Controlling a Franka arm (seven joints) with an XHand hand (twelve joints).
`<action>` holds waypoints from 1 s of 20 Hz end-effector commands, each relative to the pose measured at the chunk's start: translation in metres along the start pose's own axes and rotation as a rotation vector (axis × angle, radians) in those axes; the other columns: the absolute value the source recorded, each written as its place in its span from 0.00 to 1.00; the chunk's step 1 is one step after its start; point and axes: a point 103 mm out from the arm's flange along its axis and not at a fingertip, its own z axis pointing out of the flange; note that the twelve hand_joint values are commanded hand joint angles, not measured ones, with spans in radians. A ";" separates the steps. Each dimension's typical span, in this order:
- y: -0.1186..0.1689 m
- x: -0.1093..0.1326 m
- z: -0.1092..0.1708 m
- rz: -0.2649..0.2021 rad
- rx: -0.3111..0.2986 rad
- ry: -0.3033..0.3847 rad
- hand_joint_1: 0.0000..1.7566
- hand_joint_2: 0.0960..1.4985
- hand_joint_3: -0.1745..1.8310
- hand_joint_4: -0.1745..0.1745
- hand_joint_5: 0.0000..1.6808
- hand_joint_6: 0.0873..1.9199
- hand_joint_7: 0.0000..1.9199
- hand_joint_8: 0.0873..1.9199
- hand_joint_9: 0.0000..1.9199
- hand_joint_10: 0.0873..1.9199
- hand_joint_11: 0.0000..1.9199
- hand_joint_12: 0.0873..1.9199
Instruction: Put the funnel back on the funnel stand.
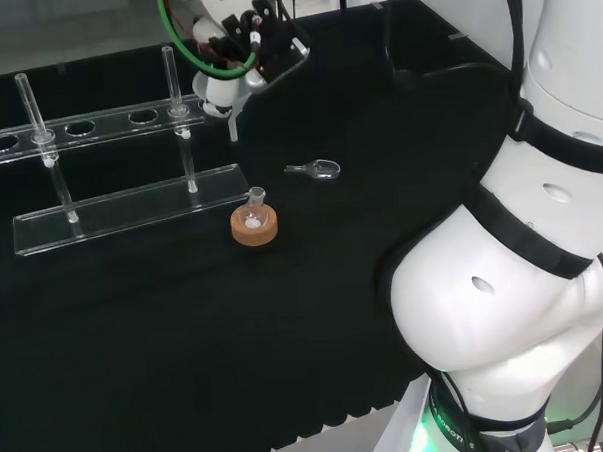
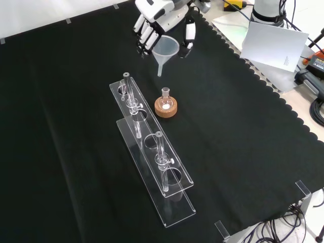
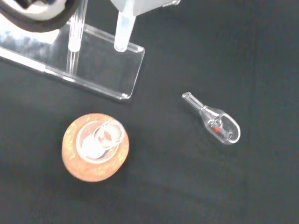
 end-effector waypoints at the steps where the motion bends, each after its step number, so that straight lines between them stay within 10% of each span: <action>1: 0.009 -0.018 -0.010 0.025 -0.011 0.000 0.44 0.43 0.34 0.56 0.35 0.27 0.25 0.28 0.43 0.19 0.27 0.64; 20: 0.074 -0.049 -0.028 -0.001 -0.044 0.048 0.45 0.44 0.34 0.56 0.35 0.27 0.24 0.29 0.43 0.20 0.28 0.64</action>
